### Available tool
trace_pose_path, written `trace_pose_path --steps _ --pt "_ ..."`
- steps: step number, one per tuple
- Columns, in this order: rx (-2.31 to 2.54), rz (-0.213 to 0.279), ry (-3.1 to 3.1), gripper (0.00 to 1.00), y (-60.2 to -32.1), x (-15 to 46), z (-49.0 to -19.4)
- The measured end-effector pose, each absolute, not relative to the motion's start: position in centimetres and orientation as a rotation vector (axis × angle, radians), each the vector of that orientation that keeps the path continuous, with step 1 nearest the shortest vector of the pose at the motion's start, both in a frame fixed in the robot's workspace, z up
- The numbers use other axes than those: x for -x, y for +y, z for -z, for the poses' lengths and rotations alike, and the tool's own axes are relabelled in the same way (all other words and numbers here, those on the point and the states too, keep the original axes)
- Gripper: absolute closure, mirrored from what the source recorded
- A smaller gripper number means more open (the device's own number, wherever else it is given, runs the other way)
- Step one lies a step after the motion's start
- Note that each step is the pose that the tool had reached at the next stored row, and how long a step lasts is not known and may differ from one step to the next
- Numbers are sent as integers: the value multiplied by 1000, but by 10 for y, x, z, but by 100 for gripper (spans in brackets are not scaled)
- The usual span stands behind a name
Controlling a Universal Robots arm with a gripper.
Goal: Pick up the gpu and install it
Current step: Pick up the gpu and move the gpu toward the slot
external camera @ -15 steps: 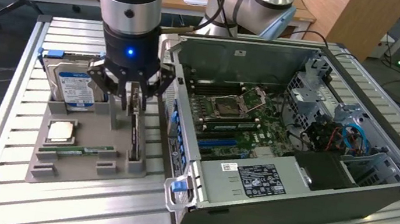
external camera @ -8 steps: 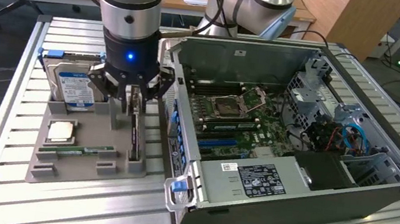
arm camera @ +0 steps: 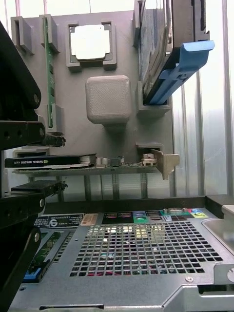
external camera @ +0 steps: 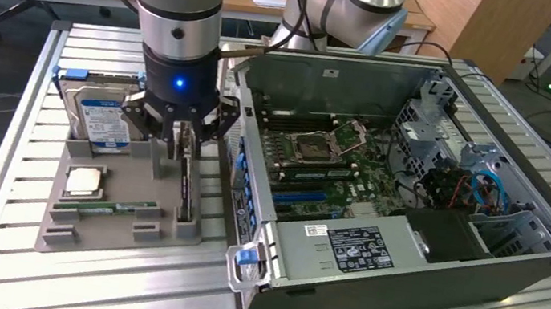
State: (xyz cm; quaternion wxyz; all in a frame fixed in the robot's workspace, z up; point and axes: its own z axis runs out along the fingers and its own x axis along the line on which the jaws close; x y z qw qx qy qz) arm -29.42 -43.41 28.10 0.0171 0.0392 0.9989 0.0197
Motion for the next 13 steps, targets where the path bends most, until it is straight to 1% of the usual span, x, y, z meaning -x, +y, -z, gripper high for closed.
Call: trace_pose_path --steps 13 --pt "-122 -61 3105 58 -434 294 -274"
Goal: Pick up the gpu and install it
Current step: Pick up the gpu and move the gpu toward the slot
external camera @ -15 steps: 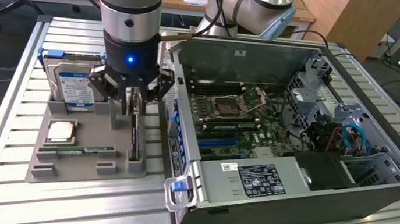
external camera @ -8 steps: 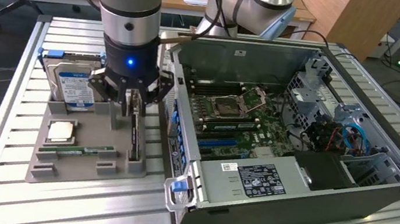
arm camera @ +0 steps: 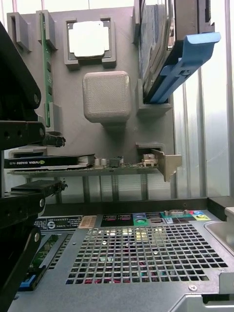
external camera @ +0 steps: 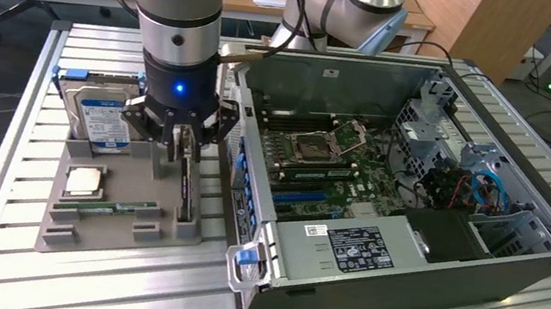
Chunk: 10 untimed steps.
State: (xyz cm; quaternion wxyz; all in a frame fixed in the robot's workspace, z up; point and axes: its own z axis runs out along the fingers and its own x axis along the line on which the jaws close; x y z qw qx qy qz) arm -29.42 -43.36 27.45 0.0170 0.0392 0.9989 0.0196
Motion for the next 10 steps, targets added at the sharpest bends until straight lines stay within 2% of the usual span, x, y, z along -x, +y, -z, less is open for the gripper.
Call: trace_pose_path --steps 10 --pt "-122 -61 3104 58 -434 294 -268"
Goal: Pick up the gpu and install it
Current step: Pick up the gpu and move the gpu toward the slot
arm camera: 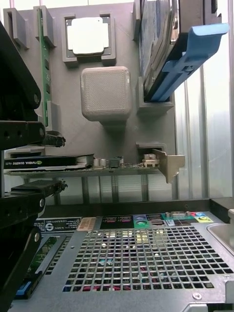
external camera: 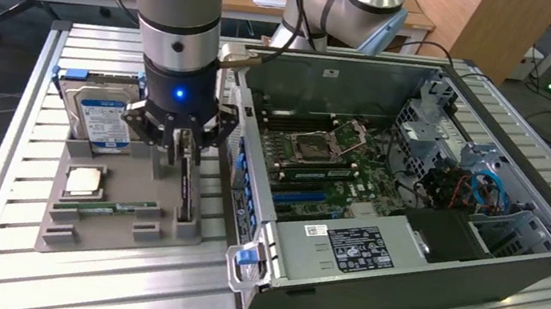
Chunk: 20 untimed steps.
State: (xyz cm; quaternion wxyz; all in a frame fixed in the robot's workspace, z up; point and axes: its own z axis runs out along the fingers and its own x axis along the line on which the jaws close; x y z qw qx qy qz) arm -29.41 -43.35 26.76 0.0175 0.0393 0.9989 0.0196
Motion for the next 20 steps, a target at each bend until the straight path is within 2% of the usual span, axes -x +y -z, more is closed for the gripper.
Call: trace_pose_path --steps 20 --pt "-122 -61 3103 58 -434 294 -265"
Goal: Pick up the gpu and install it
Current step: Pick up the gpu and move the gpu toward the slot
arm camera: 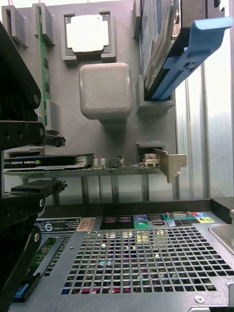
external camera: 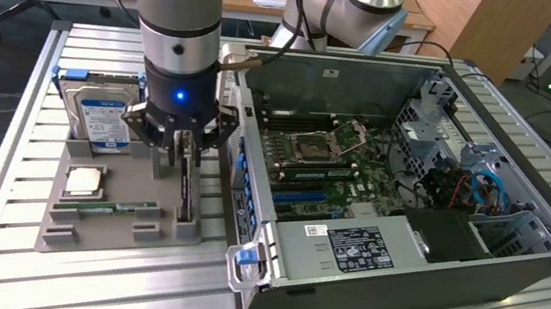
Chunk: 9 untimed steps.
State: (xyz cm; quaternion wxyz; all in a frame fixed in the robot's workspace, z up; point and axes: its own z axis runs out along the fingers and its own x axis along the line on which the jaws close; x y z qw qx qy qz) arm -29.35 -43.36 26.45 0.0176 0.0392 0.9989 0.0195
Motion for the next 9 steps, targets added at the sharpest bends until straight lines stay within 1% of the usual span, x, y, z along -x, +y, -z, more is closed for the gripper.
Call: trace_pose_path --steps 9 --pt "-122 -61 3103 58 -434 294 -262"
